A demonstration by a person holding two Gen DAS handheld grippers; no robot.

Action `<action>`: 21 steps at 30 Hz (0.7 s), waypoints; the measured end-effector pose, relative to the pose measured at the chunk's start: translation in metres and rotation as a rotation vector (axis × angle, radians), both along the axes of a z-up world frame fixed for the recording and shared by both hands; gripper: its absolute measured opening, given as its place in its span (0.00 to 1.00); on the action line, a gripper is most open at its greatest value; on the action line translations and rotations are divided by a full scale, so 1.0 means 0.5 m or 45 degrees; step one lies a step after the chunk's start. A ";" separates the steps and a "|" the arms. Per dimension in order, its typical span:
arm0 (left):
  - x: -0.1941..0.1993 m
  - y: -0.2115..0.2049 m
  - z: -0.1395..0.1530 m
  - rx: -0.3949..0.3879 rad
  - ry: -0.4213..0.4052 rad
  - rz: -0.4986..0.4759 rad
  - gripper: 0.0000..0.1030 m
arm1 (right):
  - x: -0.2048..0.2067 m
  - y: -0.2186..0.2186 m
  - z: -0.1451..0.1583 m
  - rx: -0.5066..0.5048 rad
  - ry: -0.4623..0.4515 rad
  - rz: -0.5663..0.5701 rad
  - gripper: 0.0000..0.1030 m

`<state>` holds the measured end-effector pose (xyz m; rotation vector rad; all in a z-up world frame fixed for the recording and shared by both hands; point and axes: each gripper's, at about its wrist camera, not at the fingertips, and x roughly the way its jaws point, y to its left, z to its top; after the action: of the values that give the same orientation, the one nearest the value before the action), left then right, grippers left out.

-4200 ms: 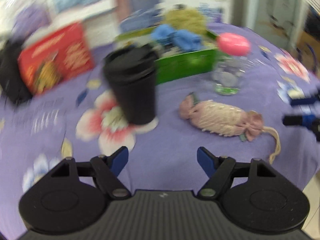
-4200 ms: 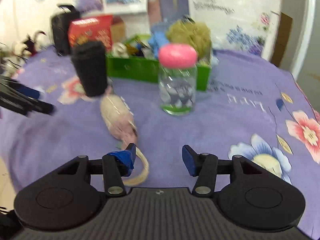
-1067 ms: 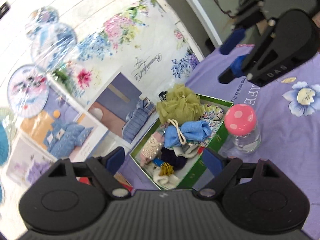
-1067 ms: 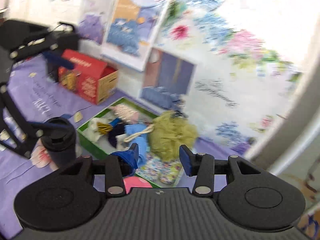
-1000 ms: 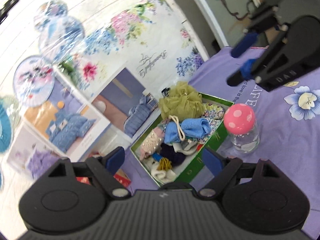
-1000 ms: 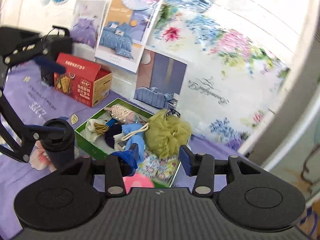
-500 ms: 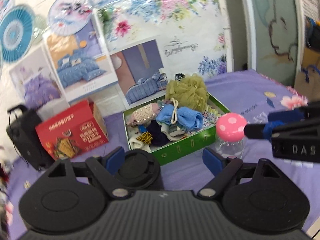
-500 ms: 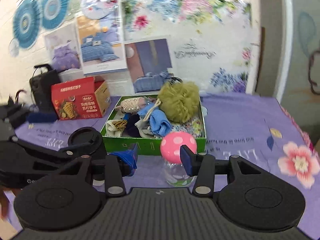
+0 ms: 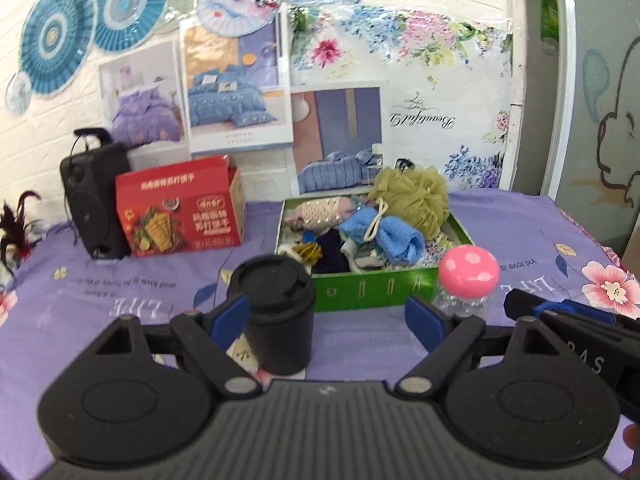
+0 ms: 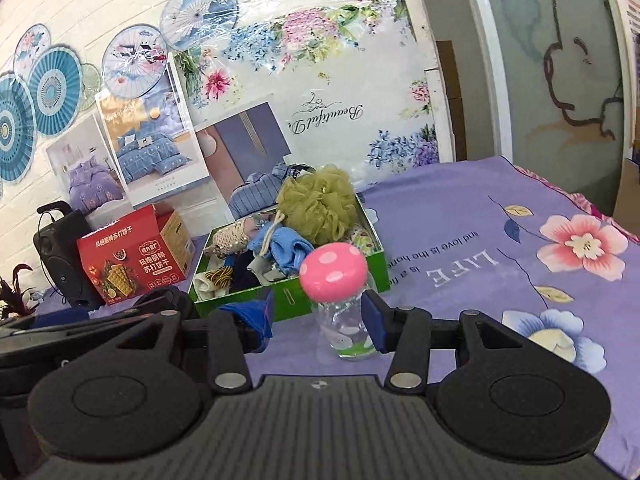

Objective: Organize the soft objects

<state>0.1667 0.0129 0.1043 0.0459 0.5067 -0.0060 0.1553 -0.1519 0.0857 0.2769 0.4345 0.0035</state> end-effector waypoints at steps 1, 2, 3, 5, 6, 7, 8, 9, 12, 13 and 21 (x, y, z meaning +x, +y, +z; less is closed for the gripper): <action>-0.007 0.000 -0.006 0.005 0.005 0.007 0.84 | -0.002 0.000 -0.005 -0.003 0.003 0.010 0.32; -0.013 0.000 -0.012 0.006 0.012 0.011 0.84 | 0.000 0.000 -0.011 -0.001 0.019 0.022 0.32; -0.019 0.002 -0.019 0.004 0.020 0.015 0.84 | 0.002 -0.001 -0.016 0.001 0.038 0.027 0.32; -0.030 0.003 -0.035 0.009 0.021 0.023 0.85 | 0.004 -0.002 -0.028 0.003 0.055 0.031 0.32; -0.034 0.005 -0.045 0.008 0.025 0.029 0.85 | 0.005 -0.001 -0.034 -0.001 0.062 0.037 0.32; -0.036 0.006 -0.055 0.011 0.029 0.035 0.85 | 0.006 0.000 -0.041 -0.006 0.073 0.042 0.32; -0.036 0.007 -0.066 0.012 0.032 0.044 0.85 | 0.007 0.000 -0.049 -0.008 0.085 0.046 0.32; -0.036 0.009 -0.080 0.005 0.040 0.057 0.85 | 0.008 -0.001 -0.057 -0.005 0.093 0.048 0.32; -0.024 0.017 -0.119 -0.039 0.125 0.056 0.85 | 0.015 0.001 -0.075 -0.014 0.139 0.054 0.32; -0.020 0.019 -0.130 -0.064 0.164 0.047 0.85 | 0.017 0.003 -0.078 -0.016 0.149 0.053 0.32; -0.036 0.008 -0.108 -0.067 0.146 0.008 0.85 | 0.011 0.008 -0.055 -0.058 0.131 0.047 0.32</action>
<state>0.1486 0.0171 0.0503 -0.0076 0.6214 -0.0160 0.1606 -0.1478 0.0584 0.2249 0.5412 0.0154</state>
